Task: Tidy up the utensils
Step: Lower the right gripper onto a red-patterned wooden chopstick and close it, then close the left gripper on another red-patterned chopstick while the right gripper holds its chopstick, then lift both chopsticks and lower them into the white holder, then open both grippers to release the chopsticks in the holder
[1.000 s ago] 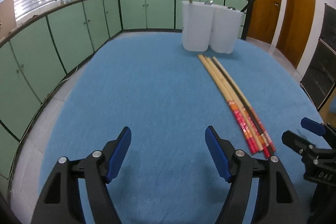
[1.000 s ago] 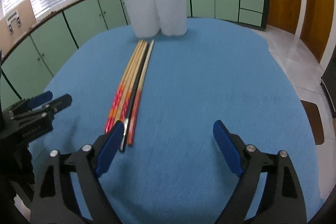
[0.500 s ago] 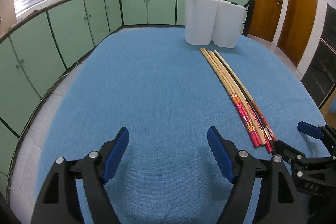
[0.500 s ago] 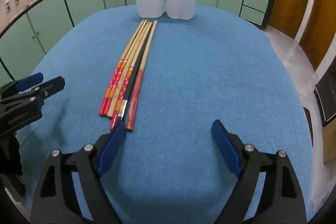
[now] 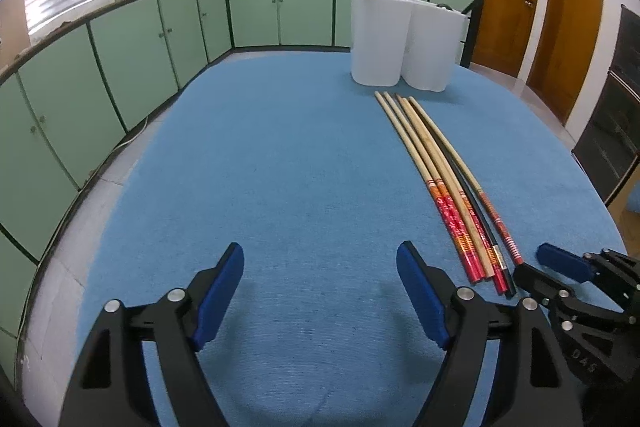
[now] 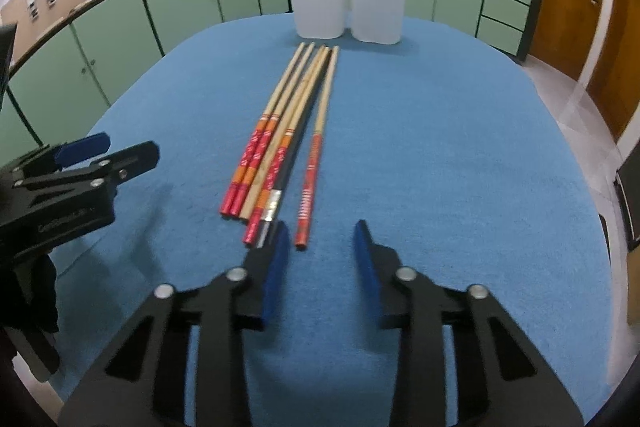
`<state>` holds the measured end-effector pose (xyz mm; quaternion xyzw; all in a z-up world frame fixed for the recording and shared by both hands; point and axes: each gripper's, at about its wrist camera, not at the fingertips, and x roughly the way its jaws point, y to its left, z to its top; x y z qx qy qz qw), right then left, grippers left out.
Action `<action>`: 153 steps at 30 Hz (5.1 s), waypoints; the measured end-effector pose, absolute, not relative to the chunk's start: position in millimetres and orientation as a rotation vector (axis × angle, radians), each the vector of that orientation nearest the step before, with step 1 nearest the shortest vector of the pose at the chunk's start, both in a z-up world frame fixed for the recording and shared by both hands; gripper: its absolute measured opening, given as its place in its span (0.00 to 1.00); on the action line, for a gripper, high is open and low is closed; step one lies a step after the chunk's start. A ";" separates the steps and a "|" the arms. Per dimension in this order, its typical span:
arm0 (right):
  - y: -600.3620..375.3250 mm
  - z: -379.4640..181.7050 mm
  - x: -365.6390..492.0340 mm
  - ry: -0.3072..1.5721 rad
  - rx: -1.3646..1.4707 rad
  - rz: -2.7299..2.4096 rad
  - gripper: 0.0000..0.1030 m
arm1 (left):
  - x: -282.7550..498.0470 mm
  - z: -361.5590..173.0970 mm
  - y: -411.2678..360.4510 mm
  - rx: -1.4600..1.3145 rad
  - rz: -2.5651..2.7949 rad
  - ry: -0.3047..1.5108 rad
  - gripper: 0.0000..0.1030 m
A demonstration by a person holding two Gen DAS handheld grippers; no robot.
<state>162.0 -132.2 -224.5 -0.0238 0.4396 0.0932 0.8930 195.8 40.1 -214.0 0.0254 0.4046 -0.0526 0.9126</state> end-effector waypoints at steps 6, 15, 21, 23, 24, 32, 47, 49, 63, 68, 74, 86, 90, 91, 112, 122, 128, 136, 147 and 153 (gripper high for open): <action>-132.0 -222.6 160.0 0.913 -0.036 0.228 0.06 | 194.1 -215.9 25.0 0.056 -0.145 0.849 0.76; -171.3 -220.4 158.2 0.905 0.029 0.125 0.05 | 185.7 -216.2 -4.8 0.077 -0.236 0.854 0.76; -187.3 -222.3 158.5 0.904 0.067 0.114 0.05 | 189.9 -225.6 -15.8 0.111 -0.227 0.885 0.76; -187.3 -222.7 157.9 0.904 0.065 0.116 0.05 | 191.8 -228.8 -17.3 0.114 -0.222 0.899 0.77; -187.7 -222.8 158.2 0.904 0.065 0.117 0.05 | 192.0 -229.7 -17.5 0.108 -0.223 0.900 0.77; -189.4 -222.6 157.5 0.906 0.078 0.123 0.05 | 196.4 -230.9 -18.9 0.119 -0.185 0.909 0.79; -189.4 -221.8 154.1 0.907 0.082 0.159 0.14 | 196.5 -230.1 -4.5 0.080 -0.176 0.900 0.63; -190.9 -222.1 154.1 0.907 0.092 0.163 0.14 | 196.4 -229.7 -7.5 0.073 -0.196 0.895 0.52; -191.2 -223.3 156.1 0.908 0.096 0.144 0.05 | 191.7 -229.3 -20.5 0.082 -0.235 0.885 0.06; -189.0 -223.2 156.0 0.906 0.083 0.139 0.05 | 190.8 -229.3 -21.3 0.077 -0.229 0.884 0.06; -190.8 -219.4 154.4 0.896 0.097 0.156 0.05 | 188.0 -220.7 -17.9 0.066 -0.224 0.870 0.05; -201.1 -159.8 146.2 0.780 0.118 0.192 0.05 | 173.1 -142.4 -5.2 0.066 -0.224 0.702 0.05; -205.7 -128.2 149.6 0.727 0.126 0.203 0.05 | 175.3 -113.9 -2.4 0.057 -0.230 0.636 0.05; -205.4 -120.9 151.5 0.719 0.121 0.203 0.05 | 176.2 -106.3 -2.1 0.057 -0.232 0.618 0.05; -202.4 3.3 206.9 0.623 0.063 0.326 0.05 | 218.0 -18.5 2.7 -0.025 -0.348 0.487 0.05; -205.0 67.9 242.0 0.506 0.042 0.342 0.05 | 239.2 35.1 -5.7 -0.005 -0.363 0.362 0.05; -210.1 109.4 289.3 0.419 0.041 0.307 0.05 | 275.7 77.7 -14.9 0.000 -0.333 0.251 0.05; -216.5 99.0 358.2 0.446 0.074 0.269 0.05 | 342.4 79.3 -33.3 0.022 -0.292 0.202 0.05; -205.7 36.3 402.1 0.545 0.091 0.263 0.05 | 384.3 28.1 -39.6 0.019 -0.288 0.317 0.05; -202.0 12.9 407.6 0.593 0.092 0.257 0.06 | 395.8 6.1 -33.9 -0.004 -0.285 0.388 0.06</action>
